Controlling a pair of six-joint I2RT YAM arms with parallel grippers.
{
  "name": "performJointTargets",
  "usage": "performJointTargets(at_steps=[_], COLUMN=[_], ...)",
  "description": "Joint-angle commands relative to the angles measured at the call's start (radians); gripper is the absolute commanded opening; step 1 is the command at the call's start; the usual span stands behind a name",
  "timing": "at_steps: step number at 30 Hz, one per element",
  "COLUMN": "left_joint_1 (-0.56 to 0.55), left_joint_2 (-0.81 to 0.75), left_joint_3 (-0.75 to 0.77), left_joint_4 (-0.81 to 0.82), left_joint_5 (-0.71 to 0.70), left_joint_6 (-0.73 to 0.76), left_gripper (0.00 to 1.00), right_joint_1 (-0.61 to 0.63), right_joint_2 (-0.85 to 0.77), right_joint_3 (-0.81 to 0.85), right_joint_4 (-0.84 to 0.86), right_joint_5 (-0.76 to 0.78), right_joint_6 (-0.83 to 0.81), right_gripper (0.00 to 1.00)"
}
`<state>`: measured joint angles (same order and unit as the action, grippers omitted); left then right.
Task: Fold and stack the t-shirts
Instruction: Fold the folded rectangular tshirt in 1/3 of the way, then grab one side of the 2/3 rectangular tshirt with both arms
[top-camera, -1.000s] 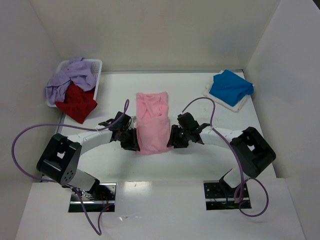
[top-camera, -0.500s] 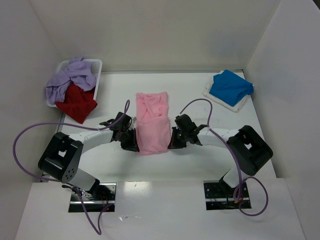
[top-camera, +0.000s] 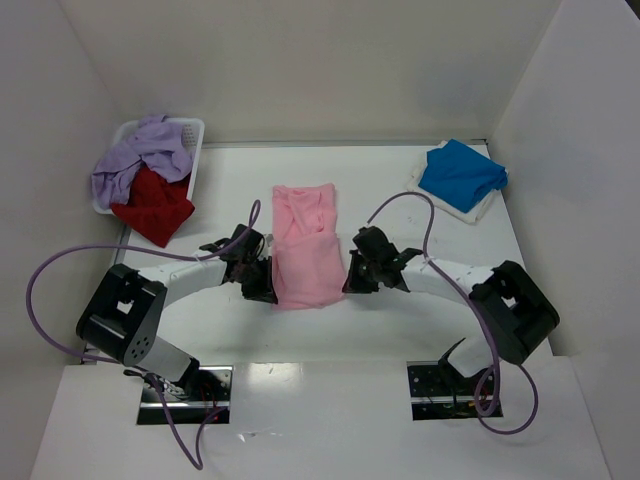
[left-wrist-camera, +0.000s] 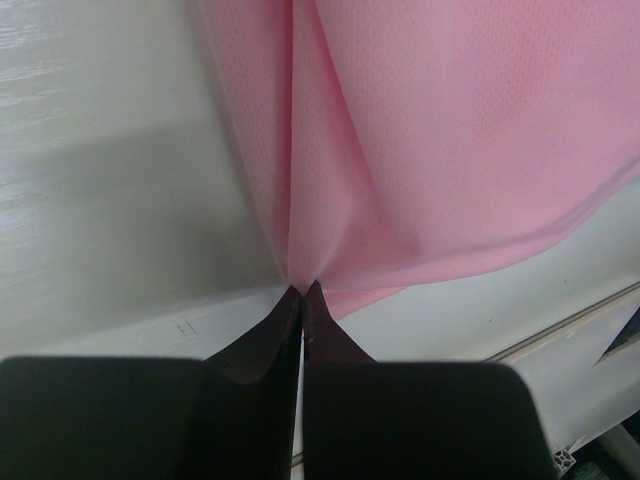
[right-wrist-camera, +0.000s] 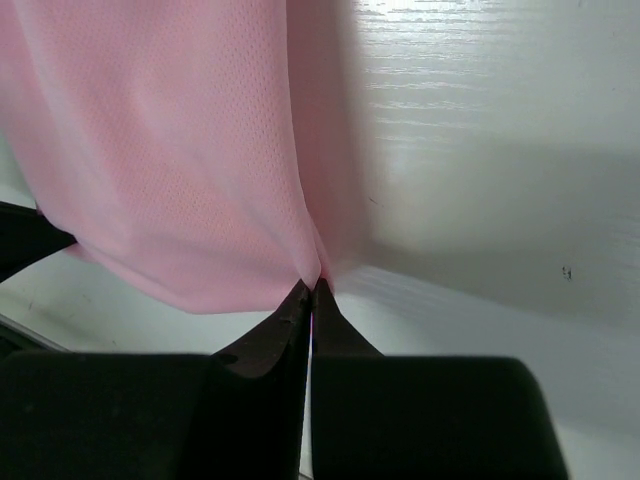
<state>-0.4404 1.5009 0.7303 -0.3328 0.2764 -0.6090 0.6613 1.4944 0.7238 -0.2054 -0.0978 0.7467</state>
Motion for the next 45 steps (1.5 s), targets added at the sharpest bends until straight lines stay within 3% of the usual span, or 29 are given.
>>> performJointTargets(at_steps=[1,10,18,32,45], left_joint_1=[-0.003,-0.003,0.063,0.227,0.296], left_joint_2=[-0.030,-0.185,-0.188,0.182,0.527], left_joint_3=[0.004,0.162,0.353,0.667,0.928], left_joint_4=[-0.018,-0.152,-0.166,-0.038,-0.029], left_joint_5=[-0.013,-0.017,-0.028,0.010,0.072], left_joint_6=[-0.003,0.017,0.072,0.135,0.183], left_gripper=[0.00,0.00,0.00,0.00,0.00], right_joint_1=[0.008,0.008,-0.112,-0.227,-0.292], right_joint_2=[-0.052,-0.135,-0.100,0.329,0.661], right_joint_3=[0.029,0.149,0.322,0.775,1.123], right_joint_4=[-0.032,-0.084,-0.075,0.003,-0.043], right_joint_5=[0.038,0.027,0.003,-0.034,-0.092], right_joint_6=[-0.010,-0.043,-0.133,-0.222,-0.254], right_gripper=[0.00,0.00,0.00,0.00,0.00])
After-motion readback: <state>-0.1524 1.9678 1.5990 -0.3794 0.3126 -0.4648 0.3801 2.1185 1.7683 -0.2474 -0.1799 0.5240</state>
